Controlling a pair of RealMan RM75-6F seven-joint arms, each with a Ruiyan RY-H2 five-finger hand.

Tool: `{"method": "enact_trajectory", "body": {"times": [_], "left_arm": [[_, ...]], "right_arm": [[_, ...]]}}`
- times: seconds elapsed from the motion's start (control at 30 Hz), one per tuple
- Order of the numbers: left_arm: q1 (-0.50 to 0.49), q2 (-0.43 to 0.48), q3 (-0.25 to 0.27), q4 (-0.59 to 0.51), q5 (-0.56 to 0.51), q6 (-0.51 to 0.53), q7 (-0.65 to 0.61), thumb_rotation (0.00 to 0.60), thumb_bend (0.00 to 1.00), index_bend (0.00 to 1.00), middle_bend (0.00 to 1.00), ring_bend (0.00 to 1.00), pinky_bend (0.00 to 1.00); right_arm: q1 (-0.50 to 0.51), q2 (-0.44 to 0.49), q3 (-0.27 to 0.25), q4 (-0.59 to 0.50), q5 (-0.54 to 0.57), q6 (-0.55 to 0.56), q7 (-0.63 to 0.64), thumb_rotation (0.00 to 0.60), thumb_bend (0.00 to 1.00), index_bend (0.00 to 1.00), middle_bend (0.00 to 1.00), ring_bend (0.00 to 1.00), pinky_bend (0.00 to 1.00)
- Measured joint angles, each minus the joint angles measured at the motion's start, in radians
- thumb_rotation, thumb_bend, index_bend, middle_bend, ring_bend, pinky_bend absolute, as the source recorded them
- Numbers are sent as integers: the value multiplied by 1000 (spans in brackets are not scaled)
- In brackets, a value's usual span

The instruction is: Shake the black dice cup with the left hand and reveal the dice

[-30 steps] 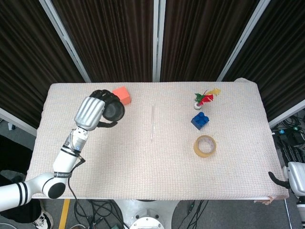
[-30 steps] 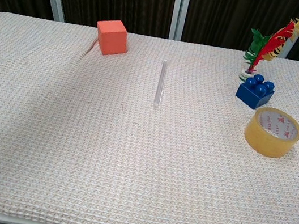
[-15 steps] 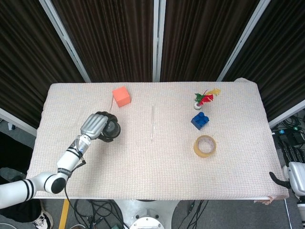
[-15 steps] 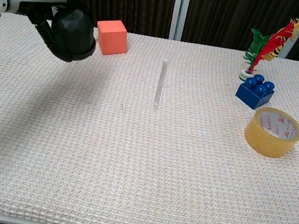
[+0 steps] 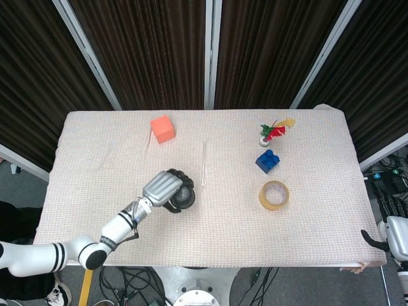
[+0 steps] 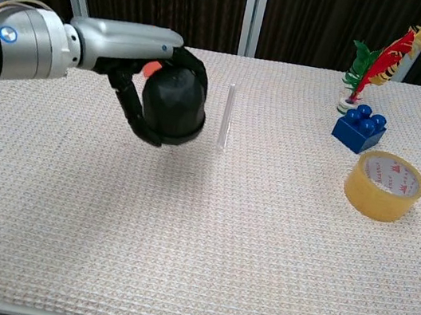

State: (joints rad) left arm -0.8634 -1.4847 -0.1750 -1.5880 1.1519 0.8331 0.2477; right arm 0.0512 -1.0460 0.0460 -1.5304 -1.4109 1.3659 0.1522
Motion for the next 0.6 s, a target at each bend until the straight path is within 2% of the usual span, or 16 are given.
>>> {"method": "enact_trajectory", "body": {"times": [0.1, 0.2, 0.3, 0.43, 0.6], "left_arm": [[9, 1, -17, 112, -42, 28, 11, 600, 242, 441, 539, 252, 240], [18, 15, -44, 226, -134, 18, 0, 600, 242, 441, 539, 252, 240], [22, 35, -57, 266, -222, -17, -23, 600, 242, 440, 536, 251, 240], [26, 46, -38, 170, -210, -55, -45, 600, 241, 436, 535, 251, 241], [33, 38, 5, -72, -15, -76, -70, 600, 242, 430, 536, 251, 251]], "right_arm": [[0, 1, 1, 3, 1, -2, 5, 600, 159, 0, 0, 0, 0], [-2, 2, 1, 1, 0, 4, 4, 600, 159, 0, 0, 0, 0], [-1, 1, 3, 0, 3, 1, -1, 600, 159, 0, 0, 0, 0], [1, -1, -2, -3, -3, -5, -8, 600, 159, 0, 0, 0, 0], [-1, 3, -1, -4, -3, 0, 2, 600, 160, 0, 0, 0, 0]]}}
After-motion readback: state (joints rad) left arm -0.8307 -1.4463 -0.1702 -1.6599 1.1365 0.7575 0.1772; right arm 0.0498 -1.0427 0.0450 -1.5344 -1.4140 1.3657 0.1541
